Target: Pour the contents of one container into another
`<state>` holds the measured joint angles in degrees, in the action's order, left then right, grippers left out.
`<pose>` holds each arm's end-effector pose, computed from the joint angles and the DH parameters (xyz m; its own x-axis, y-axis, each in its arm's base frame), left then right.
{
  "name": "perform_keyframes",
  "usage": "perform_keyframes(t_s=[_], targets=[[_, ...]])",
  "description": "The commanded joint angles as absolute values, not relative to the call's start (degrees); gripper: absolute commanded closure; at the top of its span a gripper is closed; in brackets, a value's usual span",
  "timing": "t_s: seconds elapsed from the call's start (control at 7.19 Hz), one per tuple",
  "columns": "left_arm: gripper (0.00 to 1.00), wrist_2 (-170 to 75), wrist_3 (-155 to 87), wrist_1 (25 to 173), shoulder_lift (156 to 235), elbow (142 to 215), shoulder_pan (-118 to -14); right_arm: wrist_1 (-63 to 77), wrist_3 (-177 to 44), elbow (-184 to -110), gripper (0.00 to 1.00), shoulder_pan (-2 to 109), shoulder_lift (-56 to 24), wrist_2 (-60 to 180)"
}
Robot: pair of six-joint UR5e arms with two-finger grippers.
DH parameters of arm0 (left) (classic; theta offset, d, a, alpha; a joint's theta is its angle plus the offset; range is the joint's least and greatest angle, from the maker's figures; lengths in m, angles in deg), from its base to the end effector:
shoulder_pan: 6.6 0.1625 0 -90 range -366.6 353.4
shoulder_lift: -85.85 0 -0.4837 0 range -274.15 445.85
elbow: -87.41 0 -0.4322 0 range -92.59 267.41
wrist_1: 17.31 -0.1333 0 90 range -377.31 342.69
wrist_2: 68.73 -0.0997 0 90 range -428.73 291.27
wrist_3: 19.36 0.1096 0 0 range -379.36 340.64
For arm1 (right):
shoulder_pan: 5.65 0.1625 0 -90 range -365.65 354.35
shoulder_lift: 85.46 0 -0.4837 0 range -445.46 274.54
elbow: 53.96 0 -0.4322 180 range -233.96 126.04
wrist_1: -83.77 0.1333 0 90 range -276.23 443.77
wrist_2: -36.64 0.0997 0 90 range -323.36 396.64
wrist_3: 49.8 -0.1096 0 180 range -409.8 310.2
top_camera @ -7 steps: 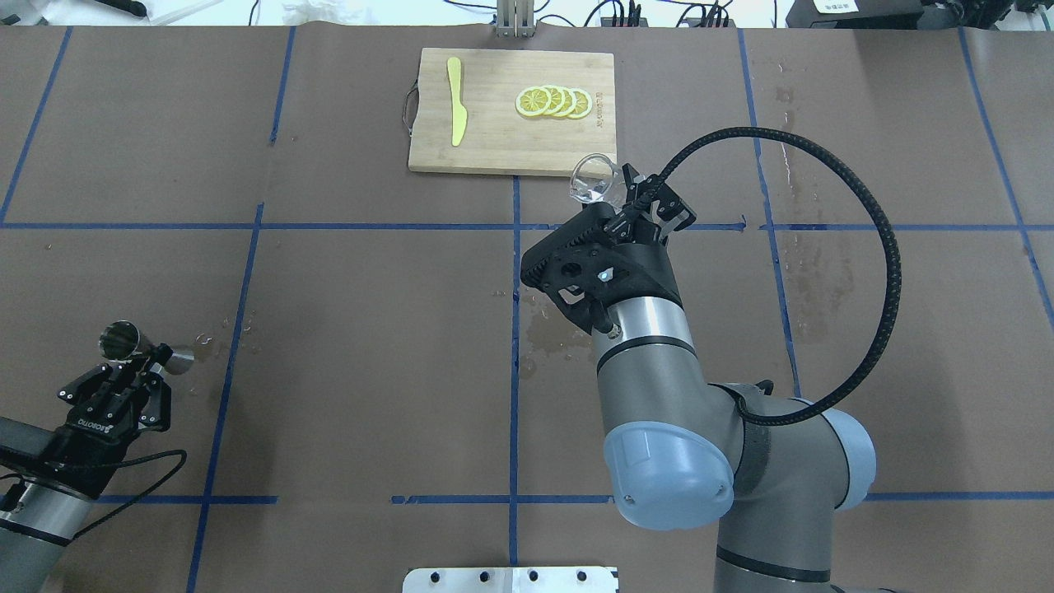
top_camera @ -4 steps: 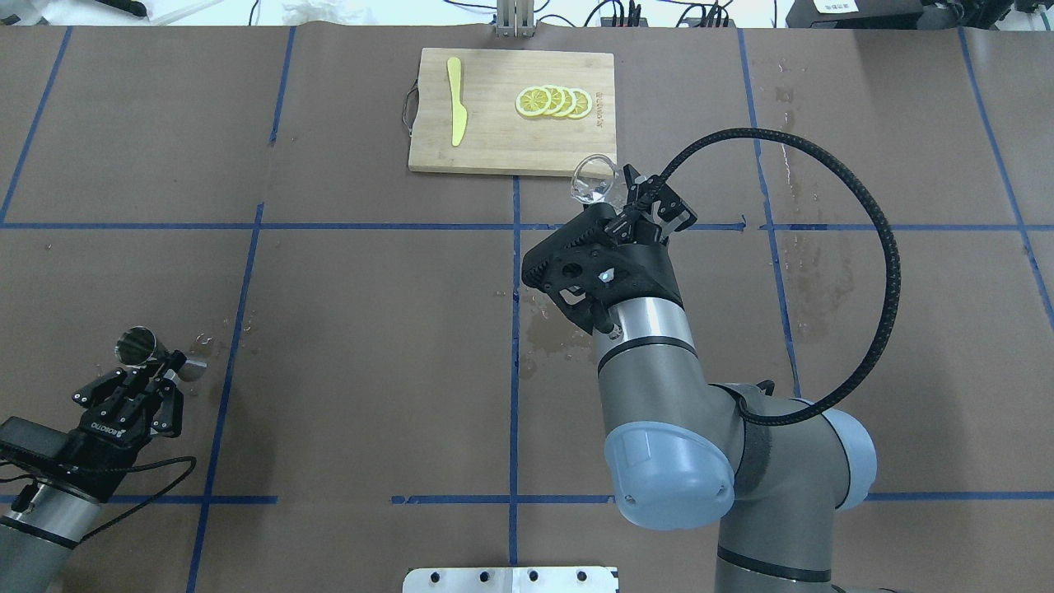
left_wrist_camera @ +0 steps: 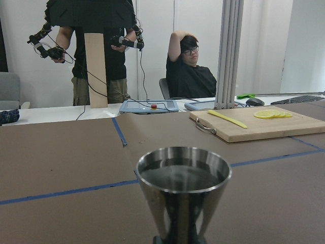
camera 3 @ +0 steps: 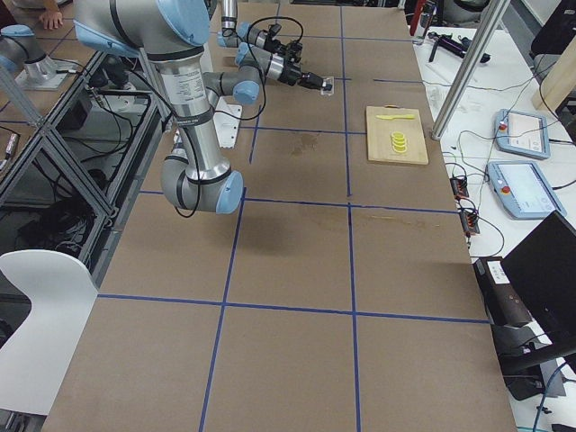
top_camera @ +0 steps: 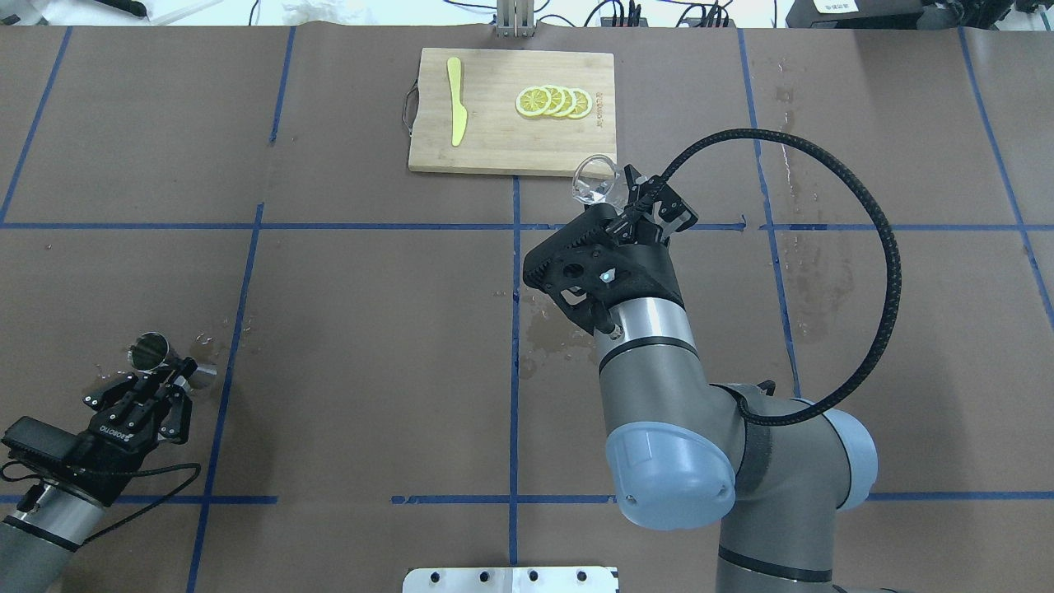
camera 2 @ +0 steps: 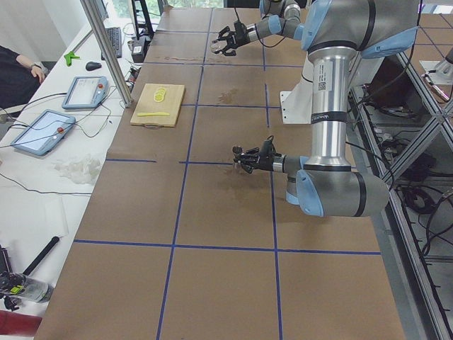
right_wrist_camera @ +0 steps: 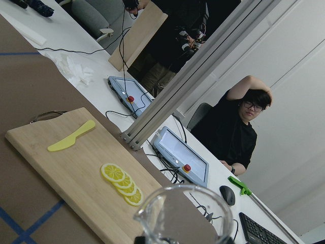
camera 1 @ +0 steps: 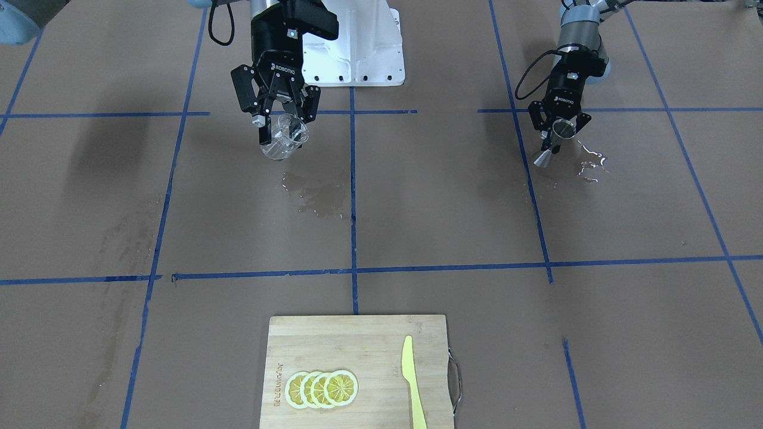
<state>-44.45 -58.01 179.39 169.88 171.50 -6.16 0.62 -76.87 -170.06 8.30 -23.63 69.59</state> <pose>0.4109 -0.2301 0.6294 0.6544 0.3262 -0.6822 0.6309 0.2617 0.7304 -0.5096 -0.3587 0.1795 0.9651 -0.2593 0.0376 0.0332 0.2633 0.9641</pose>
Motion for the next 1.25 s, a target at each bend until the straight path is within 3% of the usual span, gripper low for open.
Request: perform_keyframes(t_s=[0.0, 1.11], targets=[[1.00, -43.60, -58.38, 179.39, 169.88, 171.17, -6.16, 0.62, -77.22, -170.06, 1.00, 8.32, -23.50, 69.59], [1.00, -41.31, -58.65, 179.30, 170.40, 169.59, -6.24, 0.71, -77.23, -170.15, 1.00, 8.32, -23.41, 69.51]])
